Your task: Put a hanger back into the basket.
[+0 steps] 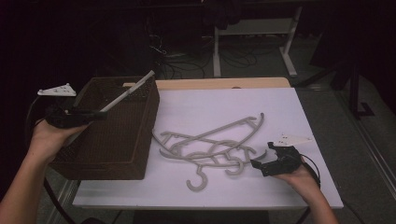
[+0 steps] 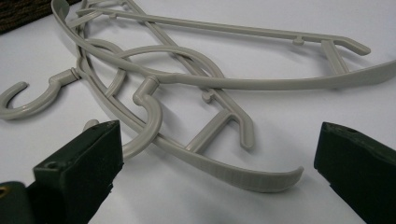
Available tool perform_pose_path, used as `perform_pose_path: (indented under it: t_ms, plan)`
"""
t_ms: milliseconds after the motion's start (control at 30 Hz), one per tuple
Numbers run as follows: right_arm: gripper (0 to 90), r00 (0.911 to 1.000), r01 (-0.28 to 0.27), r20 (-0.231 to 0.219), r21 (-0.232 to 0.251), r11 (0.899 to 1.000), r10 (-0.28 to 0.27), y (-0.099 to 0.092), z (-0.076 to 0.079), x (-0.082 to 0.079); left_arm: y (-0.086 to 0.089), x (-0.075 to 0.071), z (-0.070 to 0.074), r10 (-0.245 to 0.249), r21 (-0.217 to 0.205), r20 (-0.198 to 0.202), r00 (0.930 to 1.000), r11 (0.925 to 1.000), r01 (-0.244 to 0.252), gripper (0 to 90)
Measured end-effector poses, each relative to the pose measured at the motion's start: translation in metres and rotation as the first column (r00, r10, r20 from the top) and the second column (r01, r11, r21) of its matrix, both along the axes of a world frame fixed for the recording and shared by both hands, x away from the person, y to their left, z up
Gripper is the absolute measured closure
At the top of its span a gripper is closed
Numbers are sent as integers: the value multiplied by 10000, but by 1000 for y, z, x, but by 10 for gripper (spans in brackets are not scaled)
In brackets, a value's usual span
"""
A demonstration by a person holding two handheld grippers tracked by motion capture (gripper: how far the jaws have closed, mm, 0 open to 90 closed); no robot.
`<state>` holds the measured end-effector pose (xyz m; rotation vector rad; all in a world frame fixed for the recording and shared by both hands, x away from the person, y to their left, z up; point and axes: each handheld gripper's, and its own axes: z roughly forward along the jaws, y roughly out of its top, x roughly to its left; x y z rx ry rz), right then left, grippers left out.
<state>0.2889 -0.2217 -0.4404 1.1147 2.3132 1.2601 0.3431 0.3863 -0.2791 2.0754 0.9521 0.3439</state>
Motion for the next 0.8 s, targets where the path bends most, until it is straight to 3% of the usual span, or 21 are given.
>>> perform_pose_path:
  t_ms: [200, 400, 533, 667, 767, 800]
  plan:
    - [9, 10000, 33, 59, 51, 10000, -33, -1, 0, 0, 12, 9, -21, 6, 149, -382, 9993, 9999, -1, 828]
    - [9, 10000, 84, 29, 94, 9999, -84, -2, 1, 0, 25, 14, -34, -221, -232, -467, 9987, 9995, 210, 828]
    - [9, 10000, 72, 27, 90, 9999, -73, -2, 0, 0, 29, 13, -41, -40, 195, -667, 9978, 9998, 53, 828]
    - [9, 10000, 79, 34, 81, 9999, -79, -2, 0, 1, 31, 18, -52, 36, 243, -894, 9960, 9997, -14, 827]
    - [9, 10000, 76, 41, 80, 9999, -76, -2, 0, 1, 32, 22, -59, 126, 407, -1147, 9933, 9991, -79, 827]
    - [9, 10000, 84, 35, 93, 9999, -85, -2, 0, 1, 35, 26, -67, 192, 513, -1396, 9900, 9986, -121, 827]
